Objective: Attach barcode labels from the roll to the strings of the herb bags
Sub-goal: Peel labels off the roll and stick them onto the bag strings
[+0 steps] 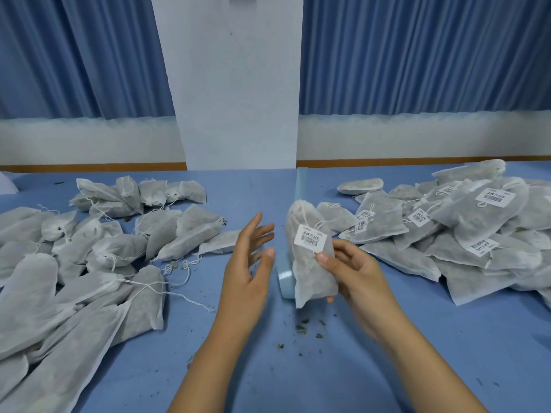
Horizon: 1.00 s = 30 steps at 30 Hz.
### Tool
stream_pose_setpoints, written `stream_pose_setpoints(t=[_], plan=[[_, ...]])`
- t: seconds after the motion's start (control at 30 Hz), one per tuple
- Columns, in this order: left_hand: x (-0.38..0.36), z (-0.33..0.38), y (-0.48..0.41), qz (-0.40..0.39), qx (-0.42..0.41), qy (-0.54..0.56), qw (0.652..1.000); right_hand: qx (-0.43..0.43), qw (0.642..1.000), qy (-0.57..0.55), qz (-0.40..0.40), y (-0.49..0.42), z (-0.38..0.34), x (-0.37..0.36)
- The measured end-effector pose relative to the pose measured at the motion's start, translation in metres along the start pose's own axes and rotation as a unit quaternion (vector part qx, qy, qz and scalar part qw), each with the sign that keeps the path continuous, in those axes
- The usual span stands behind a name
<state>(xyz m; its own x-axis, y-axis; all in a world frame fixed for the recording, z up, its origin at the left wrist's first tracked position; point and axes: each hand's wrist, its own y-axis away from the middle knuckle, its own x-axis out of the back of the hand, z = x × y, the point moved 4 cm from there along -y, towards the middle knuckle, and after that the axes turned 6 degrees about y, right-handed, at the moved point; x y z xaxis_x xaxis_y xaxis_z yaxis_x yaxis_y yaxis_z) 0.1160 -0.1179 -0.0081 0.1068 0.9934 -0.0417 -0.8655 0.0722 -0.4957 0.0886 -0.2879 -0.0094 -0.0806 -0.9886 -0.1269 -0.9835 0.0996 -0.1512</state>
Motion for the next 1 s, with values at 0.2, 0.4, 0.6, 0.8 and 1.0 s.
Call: stream_pose_setpoints(t=[0.2, 0.4, 0.6, 0.8, 1.0], plan=[[0.003, -0.028, -0.001, -0.005, 0.117, -0.136, 0.984, -0.008, 0.974, -0.168, 0.153, -0.019, 0.002, 0.043], [-0.006, -0.035, 0.003, -0.064, 0.167, -0.125, 0.976, -0.044, 0.898, -0.359, 0.250, -0.031, 0.024, 0.079], [-0.012, -0.038, 0.003, -0.069, 0.172, -0.096, 0.978, -0.105, 0.978, -0.063, 0.167, -0.023, 0.033, 0.041], [-0.012, -0.032, -0.006, 0.000, 0.165, -0.026, 0.986, -0.103, 0.983, 0.147, 0.034, -0.017, 0.040, 0.003], [-0.022, -0.007, -0.035, -0.096, 0.125, -0.011, 0.987, -0.104, 0.978, 0.177, -0.043, -0.012, 0.040, -0.002]])
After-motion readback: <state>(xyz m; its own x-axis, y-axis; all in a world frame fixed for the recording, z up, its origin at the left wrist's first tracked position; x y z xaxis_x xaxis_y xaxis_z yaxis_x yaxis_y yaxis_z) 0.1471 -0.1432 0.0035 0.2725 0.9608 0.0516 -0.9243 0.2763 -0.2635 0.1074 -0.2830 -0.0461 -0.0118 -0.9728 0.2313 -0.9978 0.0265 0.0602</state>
